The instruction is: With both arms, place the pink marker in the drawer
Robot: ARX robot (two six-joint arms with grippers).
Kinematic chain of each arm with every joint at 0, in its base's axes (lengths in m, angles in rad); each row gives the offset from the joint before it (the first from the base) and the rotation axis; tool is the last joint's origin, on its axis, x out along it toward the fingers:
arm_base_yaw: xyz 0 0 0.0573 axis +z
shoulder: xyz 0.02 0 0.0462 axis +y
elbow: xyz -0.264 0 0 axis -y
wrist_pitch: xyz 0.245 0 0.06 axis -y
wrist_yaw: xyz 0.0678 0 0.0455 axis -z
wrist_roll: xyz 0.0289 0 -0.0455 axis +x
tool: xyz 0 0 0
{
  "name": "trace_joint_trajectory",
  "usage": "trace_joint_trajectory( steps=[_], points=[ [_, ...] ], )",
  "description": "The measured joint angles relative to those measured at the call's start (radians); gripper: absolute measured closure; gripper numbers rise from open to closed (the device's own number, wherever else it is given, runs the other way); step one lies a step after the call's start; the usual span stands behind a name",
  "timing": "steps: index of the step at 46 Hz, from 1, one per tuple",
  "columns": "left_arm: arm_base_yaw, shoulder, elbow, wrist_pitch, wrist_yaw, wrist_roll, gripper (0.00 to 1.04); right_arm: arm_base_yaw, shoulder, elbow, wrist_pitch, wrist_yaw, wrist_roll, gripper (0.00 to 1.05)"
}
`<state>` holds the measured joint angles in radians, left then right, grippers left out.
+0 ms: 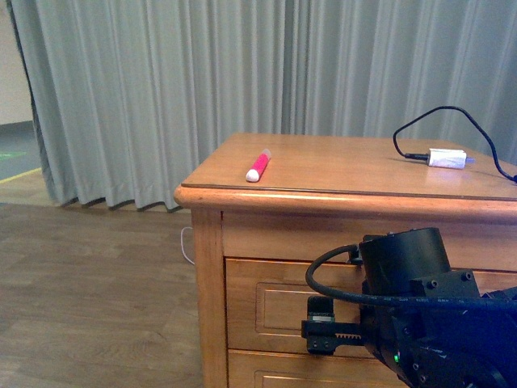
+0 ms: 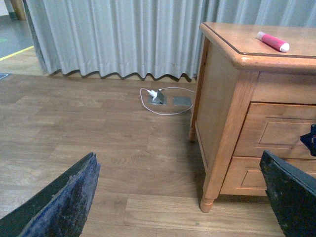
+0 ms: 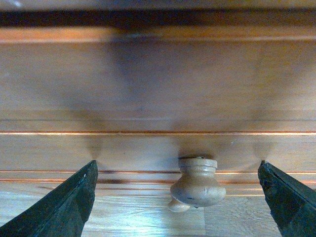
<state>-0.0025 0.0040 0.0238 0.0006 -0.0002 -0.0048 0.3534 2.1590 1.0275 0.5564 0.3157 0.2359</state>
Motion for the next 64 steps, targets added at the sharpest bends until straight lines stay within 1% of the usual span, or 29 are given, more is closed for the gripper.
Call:
trace_joint_trajectory(
  steps=[2, 3, 5, 9, 11, 13, 18, 21, 22, 32, 45, 53, 64],
  points=[
    [0.000, 0.000, 0.000, 0.000, 0.000, 0.000, 0.06, -0.001, 0.002, 0.000, -0.002, 0.000, 0.000, 0.09],
    [0.000, 0.000, 0.000, 0.000, 0.000, 0.000, 0.06, -0.002, 0.003, 0.002, -0.005, 0.000, 0.000, 0.11],
    [0.000, 0.000, 0.000, 0.000, 0.000, 0.000, 0.06, -0.005, 0.006, 0.005, -0.011, -0.001, 0.000, 0.19],
    [0.000, 0.000, 0.000, 0.000, 0.000, 0.000, 0.06, -0.008, 0.008, 0.006, -0.014, -0.002, 0.000, 0.30],
    [0.000, 0.000, 0.000, 0.000, 0.000, 0.000, 0.06, -0.011, 0.008, 0.006, -0.014, -0.004, -0.001, 0.37],
    [0.000, 0.000, 0.000, 0.000, 0.000, 0.000, 0.06, -0.012, 0.008, 0.006, -0.014, -0.005, -0.001, 0.48],
    [0.000, 0.000, 0.000, 0.000, 0.000, 0.000, 0.06, -0.013, 0.008, 0.006, -0.014, -0.008, -0.001, 0.65],
    [0.000, 0.000, 0.000, 0.000, 0.000, 0.000, 0.06, -0.016, 0.008, 0.006, -0.016, -0.011, -0.005, 0.79],
    [0.000, 0.000, 0.000, 0.000, 0.000, 0.000, 0.06, -0.018, 0.008, 0.006, -0.019, -0.011, -0.006, 0.80],
    [0.000, 0.000, 0.000, 0.000, 0.000, 0.000, 0.06, -0.019, 0.005, 0.010, -0.045, -0.017, -0.015, 0.81],
    [0.000, 0.000, 0.000, 0.000, 0.000, 0.000, 0.06, -0.025, -0.038, -0.012, -0.100, -0.050, 0.006, 0.82],
    [0.000, 0.000, 0.000, 0.000, 0.000, 0.000, 0.06, -0.021, -0.124, -0.111, -0.156, -0.058, 0.023, 0.82],
    [0.000, 0.000, 0.000, 0.000, 0.000, 0.000, 0.06, -0.014, -0.250, -0.246, -0.216, -0.112, 0.039, 0.82]
  ],
)
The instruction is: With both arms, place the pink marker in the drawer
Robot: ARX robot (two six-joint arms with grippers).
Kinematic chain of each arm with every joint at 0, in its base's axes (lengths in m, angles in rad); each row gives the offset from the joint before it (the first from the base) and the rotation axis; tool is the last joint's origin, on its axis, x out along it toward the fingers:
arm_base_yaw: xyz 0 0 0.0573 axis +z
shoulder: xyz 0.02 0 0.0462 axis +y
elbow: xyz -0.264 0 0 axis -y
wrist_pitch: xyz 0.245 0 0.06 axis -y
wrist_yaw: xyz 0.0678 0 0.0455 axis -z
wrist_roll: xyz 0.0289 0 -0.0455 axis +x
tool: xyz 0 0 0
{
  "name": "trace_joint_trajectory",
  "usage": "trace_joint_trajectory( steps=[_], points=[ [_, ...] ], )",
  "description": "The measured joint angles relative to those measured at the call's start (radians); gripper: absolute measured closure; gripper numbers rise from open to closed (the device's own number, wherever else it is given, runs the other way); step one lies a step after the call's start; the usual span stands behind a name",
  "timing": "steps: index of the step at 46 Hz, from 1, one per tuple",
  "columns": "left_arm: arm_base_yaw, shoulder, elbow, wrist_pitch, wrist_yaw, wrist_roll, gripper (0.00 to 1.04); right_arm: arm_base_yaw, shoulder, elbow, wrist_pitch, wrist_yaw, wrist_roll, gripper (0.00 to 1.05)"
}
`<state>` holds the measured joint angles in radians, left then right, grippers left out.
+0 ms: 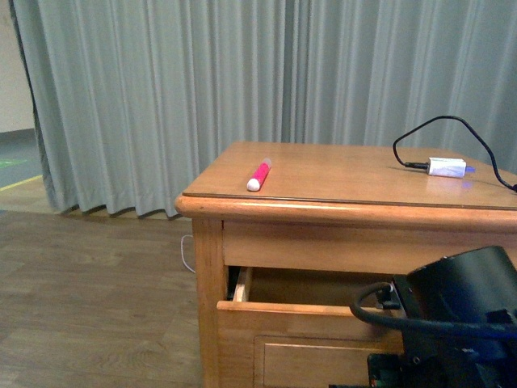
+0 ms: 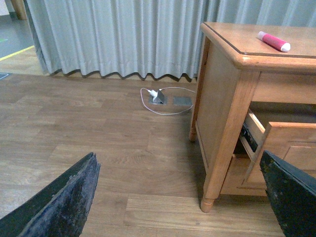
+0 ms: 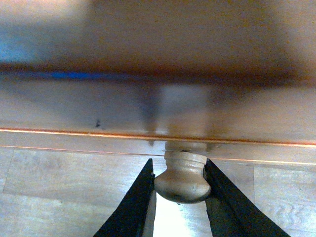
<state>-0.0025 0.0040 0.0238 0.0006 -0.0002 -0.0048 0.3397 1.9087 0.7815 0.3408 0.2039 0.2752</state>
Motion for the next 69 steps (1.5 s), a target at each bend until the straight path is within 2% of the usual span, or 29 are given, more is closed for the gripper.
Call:
trace_joint_trajectory(
  steps=[12, 16, 25, 29, 32, 34, 45, 49, 55, 59, 69],
  points=[
    [0.000, 0.000, 0.000, 0.000, 0.000, 0.000, 0.06, 0.020, -0.127, -0.177, 0.034, -0.031, 0.002, 0.82],
    [0.000, 0.000, 0.000, 0.000, 0.000, 0.000, 0.06, 0.021, -0.148, -0.207, 0.047, -0.017, 0.010, 0.66],
    [0.000, 0.000, 0.000, 0.000, 0.000, 0.000, 0.06, 0.018, -0.222, -0.249, 0.039, 0.012, 0.015, 0.39],
    [0.000, 0.000, 0.000, 0.000, 0.000, 0.000, 0.06, 0.013, -0.280, -0.260, 0.002, 0.019, 0.015, 0.27],
    [0.000, 0.000, 0.000, 0.000, 0.000, 0.000, 0.06, 0.008, -0.373, -0.277, -0.056, -0.003, 0.018, 0.11],
    [0.000, 0.000, 0.000, 0.000, 0.000, 0.000, 0.06, 0.010, -0.436, -0.291, -0.091, -0.022, 0.018, 0.07],
    [0.000, 0.000, 0.000, 0.000, 0.000, 0.000, 0.06, 0.006, -0.810, -0.340, -0.338, -0.146, 0.007, 0.08],
    [0.000, 0.000, 0.000, 0.000, 0.000, 0.000, 0.06, -0.031, -0.997, -0.339, -0.475, -0.192, -0.016, 0.08],
    [0.000, 0.000, 0.000, 0.000, 0.000, 0.000, 0.06, -0.092, -1.146, -0.315, -0.597, -0.246, -0.048, 0.08],
    [0.000, 0.000, 0.000, 0.000, 0.000, 0.000, 0.06, -0.127, -1.205, -0.283, -0.655, -0.278, -0.073, 0.08],
    [0.000, 0.000, 0.000, 0.000, 0.000, 0.000, 0.06, -0.152, -1.255, -0.245, -0.690, -0.280, -0.134, 0.08]
  ],
)
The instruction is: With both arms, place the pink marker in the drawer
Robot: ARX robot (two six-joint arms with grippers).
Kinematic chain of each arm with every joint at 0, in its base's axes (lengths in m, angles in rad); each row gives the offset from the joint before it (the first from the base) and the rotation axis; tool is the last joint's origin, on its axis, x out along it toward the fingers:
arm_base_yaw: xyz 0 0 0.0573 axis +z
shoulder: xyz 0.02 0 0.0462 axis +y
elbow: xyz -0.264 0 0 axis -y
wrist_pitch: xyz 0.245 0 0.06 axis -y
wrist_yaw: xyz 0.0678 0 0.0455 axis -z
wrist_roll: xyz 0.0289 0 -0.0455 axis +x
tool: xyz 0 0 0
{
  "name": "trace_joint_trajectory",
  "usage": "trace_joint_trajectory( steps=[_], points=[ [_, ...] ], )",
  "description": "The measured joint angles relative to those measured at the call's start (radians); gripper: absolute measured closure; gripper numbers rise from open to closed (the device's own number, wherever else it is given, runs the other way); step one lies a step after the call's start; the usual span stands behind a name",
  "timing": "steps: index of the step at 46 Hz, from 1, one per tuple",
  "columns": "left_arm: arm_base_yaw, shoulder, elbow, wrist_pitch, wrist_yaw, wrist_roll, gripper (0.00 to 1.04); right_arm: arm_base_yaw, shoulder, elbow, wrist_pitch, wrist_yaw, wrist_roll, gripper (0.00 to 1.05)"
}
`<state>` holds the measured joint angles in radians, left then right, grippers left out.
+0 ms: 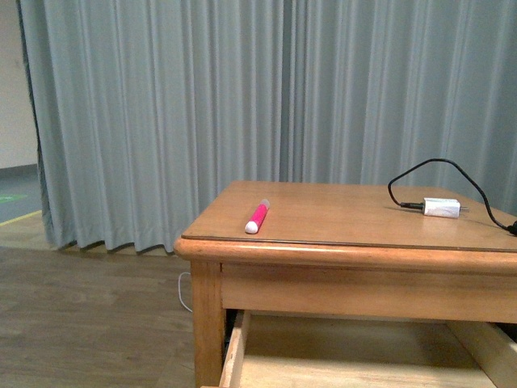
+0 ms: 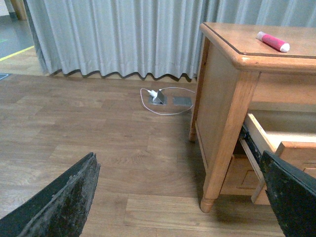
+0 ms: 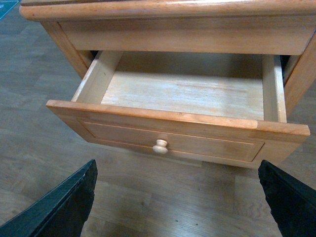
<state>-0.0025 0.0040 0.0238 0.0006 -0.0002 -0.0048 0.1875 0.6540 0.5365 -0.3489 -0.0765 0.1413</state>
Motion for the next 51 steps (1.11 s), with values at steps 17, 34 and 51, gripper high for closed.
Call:
trace_joint_trajectory(
  steps=[17, 34, 51],
  points=[
    [0.000, 0.000, 0.000, 0.000, 0.000, 0.000, 0.06, 0.000, 0.006, 0.000, 0.010, 0.008, 0.000, 0.08],
    [-0.310, 0.335, 0.133, 0.108, -0.378, -0.100, 0.06, 0.000, 0.006, 0.000, 0.010, 0.011, 0.000, 0.08],
    [-0.330, 1.160, 0.726, 0.330, -0.177, 0.088, 0.06, 0.000, 0.006, 0.000, 0.010, 0.011, 0.000, 0.08]
  ],
)
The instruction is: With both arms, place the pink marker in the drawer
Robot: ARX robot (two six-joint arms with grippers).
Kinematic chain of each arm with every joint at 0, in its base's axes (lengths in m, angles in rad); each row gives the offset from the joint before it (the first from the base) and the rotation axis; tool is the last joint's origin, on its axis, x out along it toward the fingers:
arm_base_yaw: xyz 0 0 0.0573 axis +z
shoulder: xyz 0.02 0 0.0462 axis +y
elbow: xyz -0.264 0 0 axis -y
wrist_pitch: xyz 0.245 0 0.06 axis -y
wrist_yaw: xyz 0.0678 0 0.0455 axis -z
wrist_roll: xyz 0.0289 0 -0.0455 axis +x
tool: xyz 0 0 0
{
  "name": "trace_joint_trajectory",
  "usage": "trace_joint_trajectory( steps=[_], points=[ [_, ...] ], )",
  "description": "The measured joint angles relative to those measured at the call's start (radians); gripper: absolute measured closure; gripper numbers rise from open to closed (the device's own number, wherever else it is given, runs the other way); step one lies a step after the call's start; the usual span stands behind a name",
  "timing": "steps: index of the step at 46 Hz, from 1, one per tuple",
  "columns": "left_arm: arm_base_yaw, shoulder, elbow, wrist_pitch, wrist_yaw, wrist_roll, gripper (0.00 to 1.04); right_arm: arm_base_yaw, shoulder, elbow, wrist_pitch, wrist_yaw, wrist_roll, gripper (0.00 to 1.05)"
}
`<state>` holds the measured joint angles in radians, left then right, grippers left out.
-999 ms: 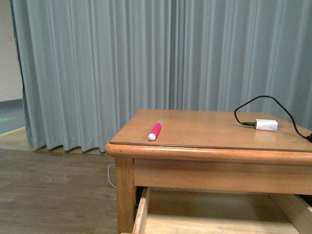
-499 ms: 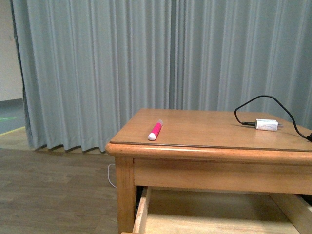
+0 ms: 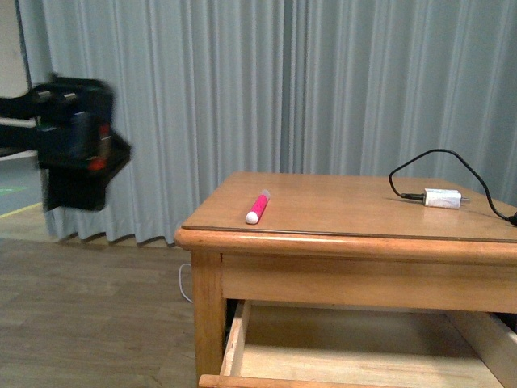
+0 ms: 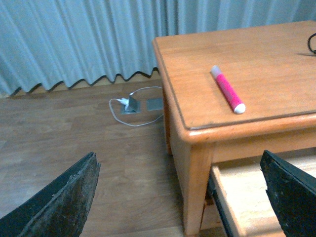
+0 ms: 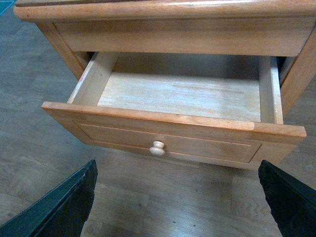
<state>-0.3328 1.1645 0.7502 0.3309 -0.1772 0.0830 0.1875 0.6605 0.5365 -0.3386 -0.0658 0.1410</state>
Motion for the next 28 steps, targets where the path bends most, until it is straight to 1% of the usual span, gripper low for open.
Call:
trace_joint_trajectory(
  steps=[5, 9, 18, 28],
  points=[
    [-0.003, 0.162, 0.158, -0.042, 0.022, -0.010, 0.06, 0.000, 0.000, 0.000, 0.000, 0.000, 0.000, 0.08],
    [-0.003, 0.271, 0.266, -0.076, 0.021, -0.012, 0.06, 0.000, 0.000, 0.000, 0.000, 0.000, 0.000, 0.08],
    [-0.029, 0.539, 0.568, -0.208, 0.020, -0.026, 0.06, 0.000, 0.000, 0.000, 0.000, 0.000, 0.000, 0.08],
    [-0.072, 0.721, 0.783, -0.304, -0.010, -0.035, 0.06, 0.000, 0.000, 0.000, 0.000, 0.000, -0.002, 0.08]
  ],
)
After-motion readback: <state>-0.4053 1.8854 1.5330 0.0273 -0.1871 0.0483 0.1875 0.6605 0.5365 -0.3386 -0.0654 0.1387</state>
